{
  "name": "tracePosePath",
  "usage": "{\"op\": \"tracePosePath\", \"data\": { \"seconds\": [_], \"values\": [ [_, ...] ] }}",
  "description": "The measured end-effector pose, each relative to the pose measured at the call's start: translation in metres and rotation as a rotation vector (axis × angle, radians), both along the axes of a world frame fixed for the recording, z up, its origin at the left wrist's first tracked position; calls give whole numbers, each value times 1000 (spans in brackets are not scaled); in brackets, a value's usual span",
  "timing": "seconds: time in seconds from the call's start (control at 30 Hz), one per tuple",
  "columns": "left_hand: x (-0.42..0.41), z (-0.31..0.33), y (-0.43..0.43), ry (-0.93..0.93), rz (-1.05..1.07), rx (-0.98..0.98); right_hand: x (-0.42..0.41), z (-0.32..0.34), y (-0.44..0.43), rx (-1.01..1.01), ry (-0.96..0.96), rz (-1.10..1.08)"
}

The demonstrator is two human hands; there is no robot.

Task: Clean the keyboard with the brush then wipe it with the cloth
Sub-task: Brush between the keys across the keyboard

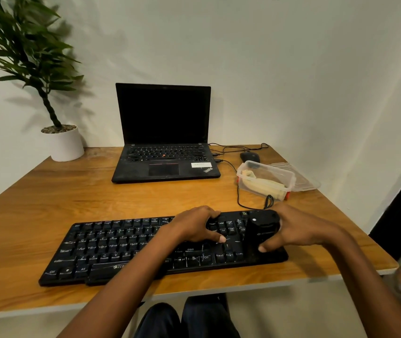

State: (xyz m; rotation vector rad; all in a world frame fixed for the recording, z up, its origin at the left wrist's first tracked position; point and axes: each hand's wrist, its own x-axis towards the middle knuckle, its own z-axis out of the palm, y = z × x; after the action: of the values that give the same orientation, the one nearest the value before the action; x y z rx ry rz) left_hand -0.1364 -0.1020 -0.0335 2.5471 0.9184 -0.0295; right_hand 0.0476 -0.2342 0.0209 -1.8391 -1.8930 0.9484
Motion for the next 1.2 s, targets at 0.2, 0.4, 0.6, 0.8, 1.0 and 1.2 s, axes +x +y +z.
{"op": "tracePosePath", "data": {
  "seconds": [0.2,0.4,0.6,0.8,1.0,1.2],
  "values": [
    [1,1,1,5,-3,11,5,6,-4,9,-8,6],
    [0,1,0,0,1,10,12,0,-4,33,14,-68],
    [0,2,-1,1,6,2,-4,-5,-2,32,32,-30],
    [1,2,0,8,2,11,5,-6,-10,49,84,-57],
    [0,1,0,7,2,11,0,-6,-8,106,106,-140],
    [0,1,0,4,-4,23,-21,-27,-11,262,181,-453]
  ]
}}
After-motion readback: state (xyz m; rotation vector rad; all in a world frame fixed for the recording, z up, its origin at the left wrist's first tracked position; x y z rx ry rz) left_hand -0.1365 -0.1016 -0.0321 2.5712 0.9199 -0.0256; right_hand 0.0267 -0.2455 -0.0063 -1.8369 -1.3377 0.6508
